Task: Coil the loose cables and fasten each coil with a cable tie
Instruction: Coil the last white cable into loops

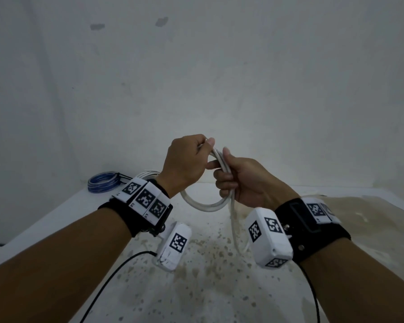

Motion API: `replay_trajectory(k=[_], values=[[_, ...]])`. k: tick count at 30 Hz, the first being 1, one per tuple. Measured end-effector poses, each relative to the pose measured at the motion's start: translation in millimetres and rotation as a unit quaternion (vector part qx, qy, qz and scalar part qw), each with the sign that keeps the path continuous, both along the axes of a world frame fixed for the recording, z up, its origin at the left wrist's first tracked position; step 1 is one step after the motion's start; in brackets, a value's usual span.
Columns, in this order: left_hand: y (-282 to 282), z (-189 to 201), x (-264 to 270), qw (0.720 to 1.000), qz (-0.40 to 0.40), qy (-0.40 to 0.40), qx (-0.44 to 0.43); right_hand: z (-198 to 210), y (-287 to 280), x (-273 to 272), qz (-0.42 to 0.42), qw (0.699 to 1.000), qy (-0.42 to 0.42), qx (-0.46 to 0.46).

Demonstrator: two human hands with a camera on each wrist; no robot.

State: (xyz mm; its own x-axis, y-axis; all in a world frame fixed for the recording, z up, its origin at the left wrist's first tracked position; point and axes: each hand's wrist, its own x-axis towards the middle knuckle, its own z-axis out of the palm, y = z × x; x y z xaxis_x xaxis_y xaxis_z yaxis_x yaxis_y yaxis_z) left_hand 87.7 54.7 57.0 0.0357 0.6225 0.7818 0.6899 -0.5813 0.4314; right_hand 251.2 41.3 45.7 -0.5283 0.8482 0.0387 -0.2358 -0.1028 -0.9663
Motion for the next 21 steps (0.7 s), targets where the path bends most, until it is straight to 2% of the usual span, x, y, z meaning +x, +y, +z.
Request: replay_trajectory(k=[3,4,6,7,8,9,10,11,12,13,14,15,16,17,19,21], values=[[0.5,-3.0,4.2,1.000,0.020,-0.006,-0.010,2.7,-2.2,-5.7,-0.064,0.997,-0.029,0.042],[-0.2,-2.3,4.9,0.999,0.035,-0.011,-0.014,3.4,-0.9,-7.0,-0.095,0.994,-0.011,0.047],[-3.5,1.2,2.6,0.995,0.083,-0.044,-0.020,6.0,5.4,-6.2,-0.185,0.979,0.082,0.027],[-8.8,2.6,0.4,0.990,0.112,-0.063,-0.052,9.1,8.7,-3.4,-0.226,0.963,0.147,0.012],[-16.3,1.6,0.1,0.981,0.128,-0.074,-0.127,13.2,12.3,0.8,-0.257,0.943,0.211,0.001],[-25.4,-3.4,2.3,0.960,0.116,-0.079,-0.241,18.2,15.1,4.7,-0.279,0.924,0.263,-0.004],[-35.0,-12.1,6.6,0.919,0.067,-0.087,-0.379,23.4,16.6,7.6,-0.293,0.908,0.300,-0.005],[-46.3,-20.4,13.5,0.851,-0.016,-0.109,-0.513,28.0,16.8,9.0,-0.303,0.896,0.324,-0.005],[-51.8,-29.0,21.7,0.769,-0.115,-0.156,-0.609,31.3,15.9,8.1,-0.308,0.891,0.335,-0.003],[-53.7,-34.3,31.1,0.696,-0.200,-0.242,-0.646,32.3,14.4,4.7,-0.312,0.890,0.332,0.002],[-51.8,-35.3,39.7,0.653,-0.244,-0.355,-0.623,30.8,12.9,0.9,-0.319,0.894,0.316,0.010],[-43.5,-33.8,45.4,0.639,-0.243,-0.472,-0.557,26.4,11.9,-2.7,-0.329,0.899,0.289,0.019],[-32.4,-30.4,48.5,0.645,-0.216,-0.560,-0.473,20.5,11.1,-5.1,-0.340,0.903,0.260,0.027],[-22.6,-26.5,48.7,0.666,-0.179,-0.602,-0.402,14.0,10.9,-5.5,-0.351,0.906,0.234,0.033],[-11.8,-21.8,48.4,0.714,-0.156,-0.579,-0.363,4.8,9.4,-1.8,-0.364,0.907,0.209,0.038],[-10.4,-23.3,47.1,0.726,-0.158,-0.552,-0.379,3.3,7.6,2.8,-0.364,0.907,0.209,0.037]])
